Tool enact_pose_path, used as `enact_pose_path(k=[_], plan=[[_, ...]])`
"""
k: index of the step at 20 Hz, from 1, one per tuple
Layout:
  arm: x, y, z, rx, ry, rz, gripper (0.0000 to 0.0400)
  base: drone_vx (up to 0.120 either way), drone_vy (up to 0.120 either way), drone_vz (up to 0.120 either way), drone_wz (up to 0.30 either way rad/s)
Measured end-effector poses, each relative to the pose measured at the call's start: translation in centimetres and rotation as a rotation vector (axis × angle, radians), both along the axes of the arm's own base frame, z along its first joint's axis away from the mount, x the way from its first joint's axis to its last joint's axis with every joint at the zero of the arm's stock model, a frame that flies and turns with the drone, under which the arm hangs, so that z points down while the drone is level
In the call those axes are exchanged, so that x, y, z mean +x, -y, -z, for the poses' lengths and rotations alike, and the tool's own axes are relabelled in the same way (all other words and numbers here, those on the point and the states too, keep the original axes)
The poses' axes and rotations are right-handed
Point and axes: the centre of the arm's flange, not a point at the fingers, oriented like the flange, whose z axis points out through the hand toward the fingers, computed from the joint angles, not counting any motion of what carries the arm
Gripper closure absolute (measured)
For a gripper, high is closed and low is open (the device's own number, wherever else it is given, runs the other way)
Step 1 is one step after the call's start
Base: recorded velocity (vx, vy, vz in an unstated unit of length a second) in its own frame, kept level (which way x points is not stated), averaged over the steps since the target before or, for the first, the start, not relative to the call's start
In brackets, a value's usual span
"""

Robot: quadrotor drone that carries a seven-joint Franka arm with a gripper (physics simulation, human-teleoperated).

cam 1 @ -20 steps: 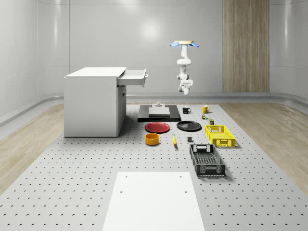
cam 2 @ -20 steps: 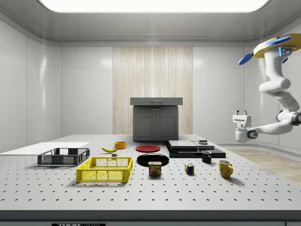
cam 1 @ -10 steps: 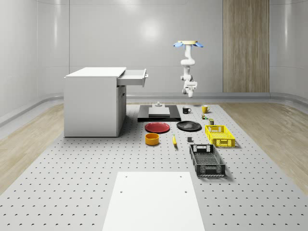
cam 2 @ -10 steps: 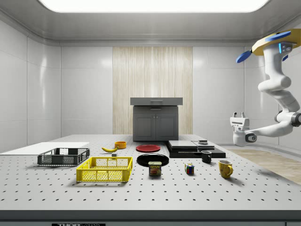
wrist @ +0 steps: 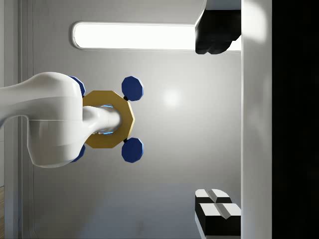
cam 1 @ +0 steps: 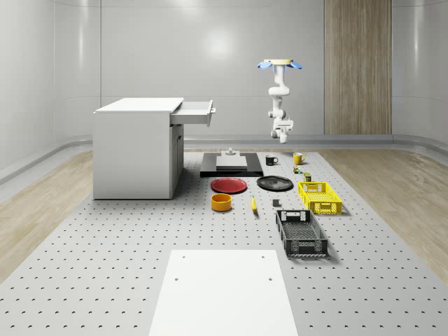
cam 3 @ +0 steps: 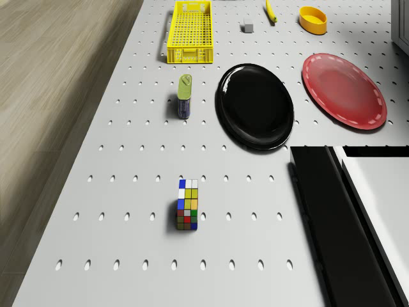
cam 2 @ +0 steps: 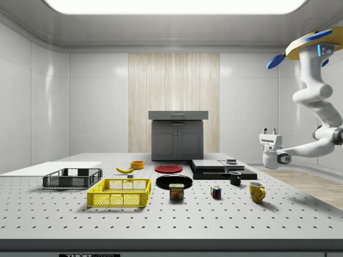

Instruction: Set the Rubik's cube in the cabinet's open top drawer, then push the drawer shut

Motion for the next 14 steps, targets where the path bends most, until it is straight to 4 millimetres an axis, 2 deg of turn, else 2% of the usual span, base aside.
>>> enact_pose_path(k=[12, 14], plan=[[-0.09, -0.05, -0.02, -0.005, 0.009, 0.0, 0.0, 0.12, 0.12, 0.0, 0.0], [-0.1, -0.08, -0.01, -0.008, 0.011, 0.0, 0.0, 0.12, 0.0, 0.0, 0.0]])
